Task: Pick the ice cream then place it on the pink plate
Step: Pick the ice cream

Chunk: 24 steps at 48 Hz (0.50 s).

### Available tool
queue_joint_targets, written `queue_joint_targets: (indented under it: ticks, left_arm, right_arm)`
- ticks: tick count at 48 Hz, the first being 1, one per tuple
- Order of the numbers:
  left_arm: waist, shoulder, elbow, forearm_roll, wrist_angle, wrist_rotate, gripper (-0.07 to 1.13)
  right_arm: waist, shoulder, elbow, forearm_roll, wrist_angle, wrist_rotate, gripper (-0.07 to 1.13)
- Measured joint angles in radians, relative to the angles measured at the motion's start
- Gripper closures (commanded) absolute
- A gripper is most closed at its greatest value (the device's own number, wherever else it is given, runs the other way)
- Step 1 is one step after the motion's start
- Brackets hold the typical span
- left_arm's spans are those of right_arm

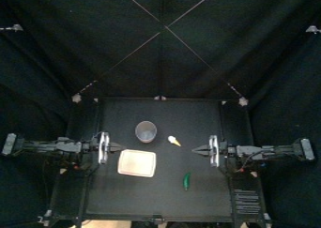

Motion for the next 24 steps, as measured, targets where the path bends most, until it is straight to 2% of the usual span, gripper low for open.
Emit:
queue_joint_targets:
  ticks: [5,15,19,24]
  left_arm:
    - [0.023,0.000,0.015,0.002,0.000,0.003,1.10]
    - [0.048,-0.003,0.018,0.000,0.000,0.003,1.09]
    - [0.046,-0.005,0.018,0.000,0.000,0.003,1.09]
    - [0.048,-0.005,0.018,0.000,0.000,0.003,1.09]
  right_arm:
    - [-0.005,0.023,0.000,0.002,0.002,0.005,1.03]
    - [-0.026,0.187,-0.020,0.018,0.005,0.034,0.91]
    - [-0.038,0.265,-0.057,0.025,0.017,0.037,0.81]
    - [-0.072,0.356,-0.101,0.028,0.072,0.037,0.60]
